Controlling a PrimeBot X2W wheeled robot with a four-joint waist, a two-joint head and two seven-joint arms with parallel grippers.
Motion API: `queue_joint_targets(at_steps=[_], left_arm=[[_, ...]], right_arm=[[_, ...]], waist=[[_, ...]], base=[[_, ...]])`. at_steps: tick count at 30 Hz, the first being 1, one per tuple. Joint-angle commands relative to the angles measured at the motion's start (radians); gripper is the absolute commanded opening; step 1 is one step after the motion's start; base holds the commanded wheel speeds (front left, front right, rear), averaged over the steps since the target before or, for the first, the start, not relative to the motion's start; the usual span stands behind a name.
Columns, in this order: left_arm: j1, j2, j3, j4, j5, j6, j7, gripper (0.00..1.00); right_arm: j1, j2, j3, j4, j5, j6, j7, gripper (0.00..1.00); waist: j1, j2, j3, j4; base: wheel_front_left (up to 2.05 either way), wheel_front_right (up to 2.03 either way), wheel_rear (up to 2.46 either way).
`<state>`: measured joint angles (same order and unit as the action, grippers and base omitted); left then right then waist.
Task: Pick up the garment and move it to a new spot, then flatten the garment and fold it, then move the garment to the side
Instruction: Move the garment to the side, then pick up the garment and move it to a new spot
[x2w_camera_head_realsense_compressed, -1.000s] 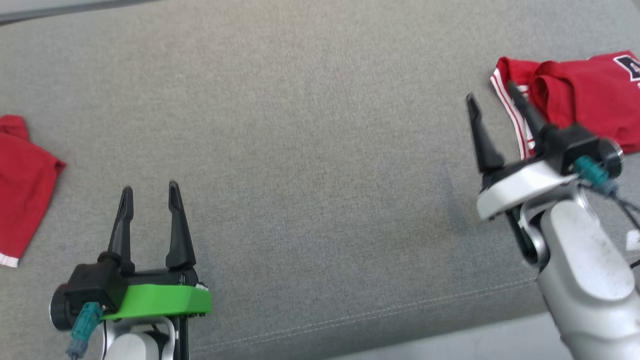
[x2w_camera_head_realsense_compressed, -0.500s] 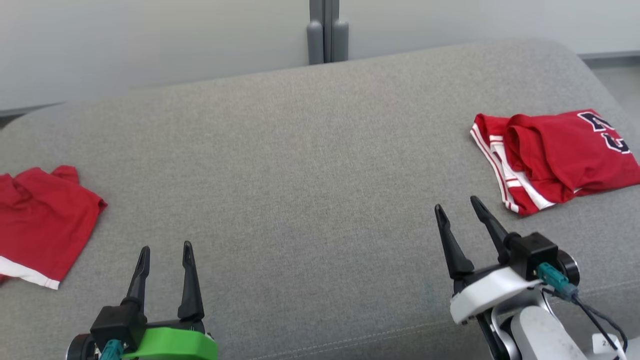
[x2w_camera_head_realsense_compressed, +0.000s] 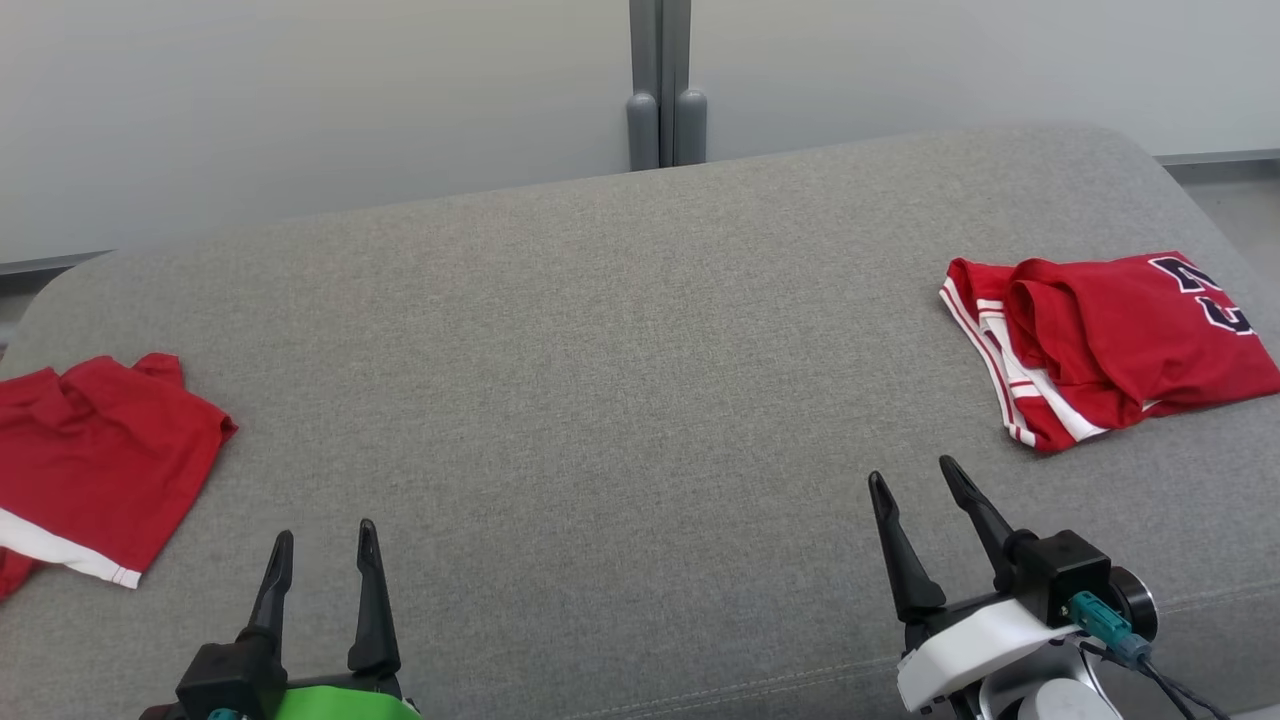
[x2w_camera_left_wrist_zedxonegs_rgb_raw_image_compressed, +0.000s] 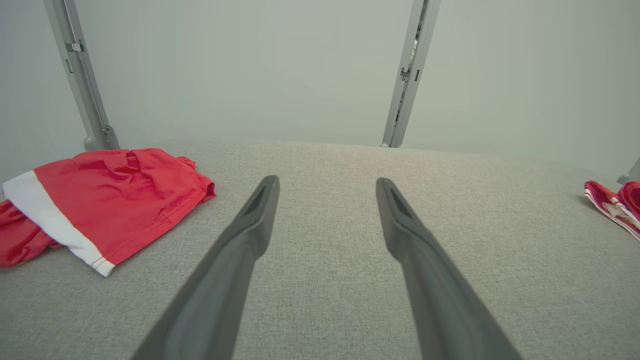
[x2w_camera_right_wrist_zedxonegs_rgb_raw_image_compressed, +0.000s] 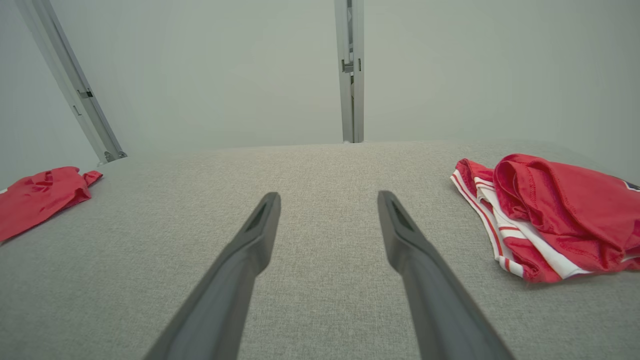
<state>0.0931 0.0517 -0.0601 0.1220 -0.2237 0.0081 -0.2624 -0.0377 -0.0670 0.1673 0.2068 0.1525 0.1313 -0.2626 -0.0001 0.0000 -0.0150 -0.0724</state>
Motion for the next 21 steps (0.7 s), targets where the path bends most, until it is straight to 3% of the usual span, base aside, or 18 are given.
queue_joint_targets(at_steps=[1,11,21], left_arm=[[0.007,0.000,0.001,0.001,-0.005,0.002,-0.003,1.00],[-0.007,-0.001,-0.014,0.007,0.017,0.012,-0.003,1.00],[-0.013,0.000,-0.020,-0.017,0.000,0.031,-0.003,1.00]], right_arm=[[0.013,0.002,0.002,-0.006,-0.009,-0.001,-0.002,1.00],[0.012,0.005,0.004,-0.006,0.003,-0.001,-0.002,1.00],[-0.010,0.001,0.023,-0.003,0.019,-0.001,-0.002,1.00]], waist=[[0.0001,0.0000,0.000,-0.001],[0.0001,0.0000,0.001,0.014],[0.0001,0.0000,0.002,0.138]], base=[[0.00,0.00,0.00],[0.00,0.00,0.00],[0.00,0.00,0.00]])
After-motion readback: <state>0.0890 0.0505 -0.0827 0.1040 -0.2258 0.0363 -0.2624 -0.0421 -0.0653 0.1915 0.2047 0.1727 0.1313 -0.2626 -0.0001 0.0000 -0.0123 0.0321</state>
